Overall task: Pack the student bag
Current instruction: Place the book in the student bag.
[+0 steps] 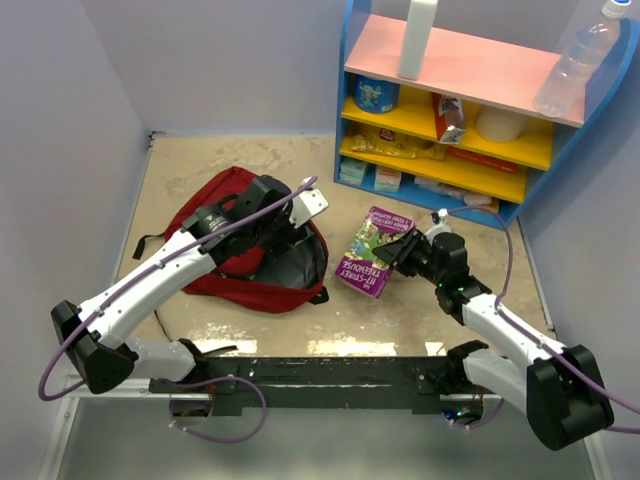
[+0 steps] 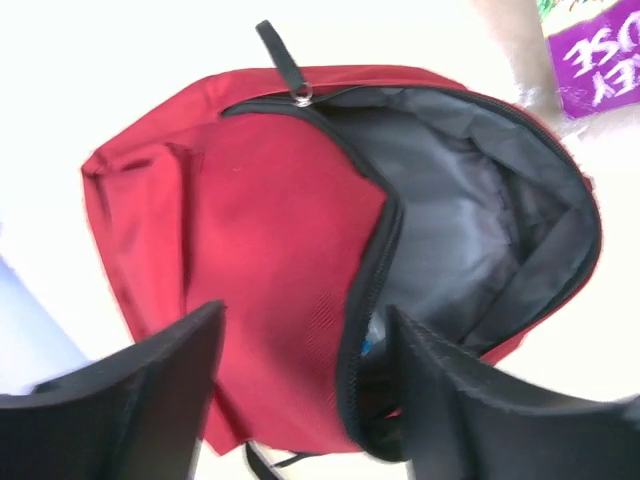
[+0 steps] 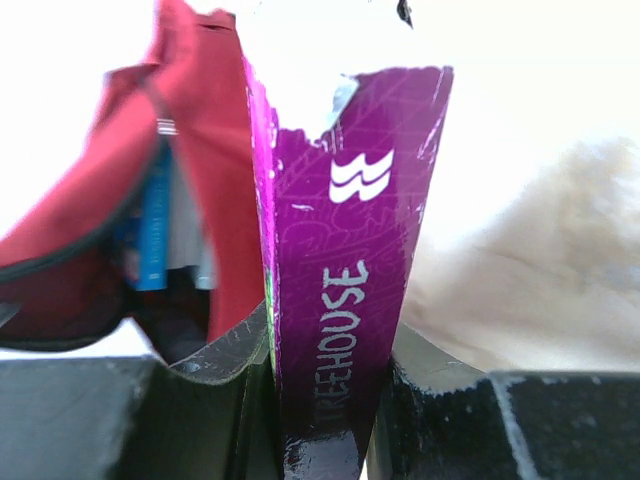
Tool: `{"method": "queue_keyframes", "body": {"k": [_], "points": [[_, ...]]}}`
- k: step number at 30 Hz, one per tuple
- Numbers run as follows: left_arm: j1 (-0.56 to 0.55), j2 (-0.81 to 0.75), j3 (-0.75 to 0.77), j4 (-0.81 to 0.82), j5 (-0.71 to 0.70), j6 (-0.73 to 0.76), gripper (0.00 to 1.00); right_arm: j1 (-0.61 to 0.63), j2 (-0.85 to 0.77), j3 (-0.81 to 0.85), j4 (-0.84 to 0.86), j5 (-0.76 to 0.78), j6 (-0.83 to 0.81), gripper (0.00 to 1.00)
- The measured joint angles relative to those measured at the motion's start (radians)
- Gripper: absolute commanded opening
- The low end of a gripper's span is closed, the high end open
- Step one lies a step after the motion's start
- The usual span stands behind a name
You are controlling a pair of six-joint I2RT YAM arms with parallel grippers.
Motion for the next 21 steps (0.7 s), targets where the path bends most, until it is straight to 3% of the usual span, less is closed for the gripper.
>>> {"method": "queue_keyframes", "body": {"k": [1, 4, 7, 13, 21], "points": [[0.000, -0.006, 0.000, 0.000, -0.008, 0.008, 0.43, -0.001, -0.016, 0.010, -0.011, -0.010, 0.000, 0.00], [0.000, -0.013, 0.002, -0.001, -0.026, 0.019, 0.15, -0.004, -0.056, 0.051, -0.021, -0.035, 0.002, 0.00], [0.000, -0.013, 0.004, -0.002, -0.039, 0.030, 0.02, -0.005, -0.077, 0.098, 0.011, -0.097, 0.019, 0.00], [0.001, -0.010, 0.053, -0.014, -0.075, 0.045, 0.00, 0.044, -0.057, 0.129, 0.117, -0.235, 0.078, 0.00], [0.007, 0.006, 0.130, -0.044, -0.085, 0.047, 0.00, 0.290, 0.143, 0.131, 0.309, -0.400, 0.146, 0.00]]}}
